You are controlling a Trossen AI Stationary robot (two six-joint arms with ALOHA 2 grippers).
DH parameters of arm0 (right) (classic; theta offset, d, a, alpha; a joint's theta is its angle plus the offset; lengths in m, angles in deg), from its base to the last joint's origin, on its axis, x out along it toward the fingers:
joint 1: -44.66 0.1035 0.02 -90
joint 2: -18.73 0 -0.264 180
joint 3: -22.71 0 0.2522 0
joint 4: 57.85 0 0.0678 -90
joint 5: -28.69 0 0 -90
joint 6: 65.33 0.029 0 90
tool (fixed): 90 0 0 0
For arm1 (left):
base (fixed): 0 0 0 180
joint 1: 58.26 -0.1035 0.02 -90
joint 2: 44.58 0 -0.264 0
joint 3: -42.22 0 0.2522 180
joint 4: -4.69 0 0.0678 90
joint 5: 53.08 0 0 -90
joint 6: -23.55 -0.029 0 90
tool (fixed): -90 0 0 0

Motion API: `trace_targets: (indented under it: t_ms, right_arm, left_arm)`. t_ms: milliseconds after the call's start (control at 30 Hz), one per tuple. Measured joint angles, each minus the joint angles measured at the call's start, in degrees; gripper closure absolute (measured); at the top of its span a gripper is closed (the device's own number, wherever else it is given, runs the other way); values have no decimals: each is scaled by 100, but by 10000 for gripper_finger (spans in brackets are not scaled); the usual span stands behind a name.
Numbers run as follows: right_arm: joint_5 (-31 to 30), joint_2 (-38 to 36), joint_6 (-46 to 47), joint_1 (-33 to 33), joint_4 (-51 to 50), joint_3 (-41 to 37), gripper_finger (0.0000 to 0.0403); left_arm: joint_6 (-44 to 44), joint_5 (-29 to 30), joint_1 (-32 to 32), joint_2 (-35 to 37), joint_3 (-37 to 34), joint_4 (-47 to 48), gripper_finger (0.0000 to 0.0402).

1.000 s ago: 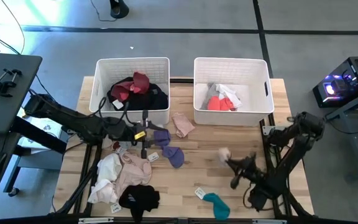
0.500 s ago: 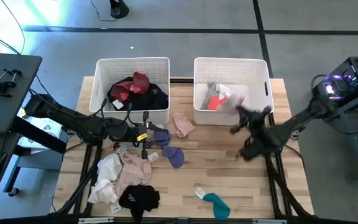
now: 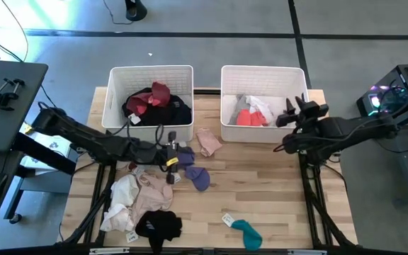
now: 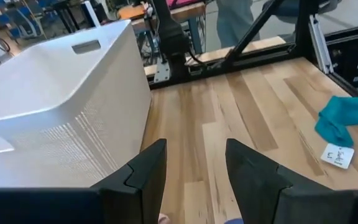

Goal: Sort clothes
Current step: Put the blue sock into the right white laundry bin

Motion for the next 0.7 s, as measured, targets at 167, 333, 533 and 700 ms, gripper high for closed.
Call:
trace_targets:
  t_ms: [167, 333, 533, 700]
  right_arm:
    - [869, 23, -1038, 97, 1032, -4, 221]
    - [2753, 429, -3521, 504, 3340, -44, 219]
    - [4793, 1445, -5233, 1284, 5426, -44, 219]
    - [6180, 2459, -4860, 1868, 5773, -44, 219]
  left_arm:
    - [167, 2, 0, -221, 0, 2, 249]
    - [178, 1, 0, -436, 0, -175, 249]
    - [228, 0, -4, -646, 0, -288, 249]
    - [331, 0, -4, -755, 0, -300, 249]
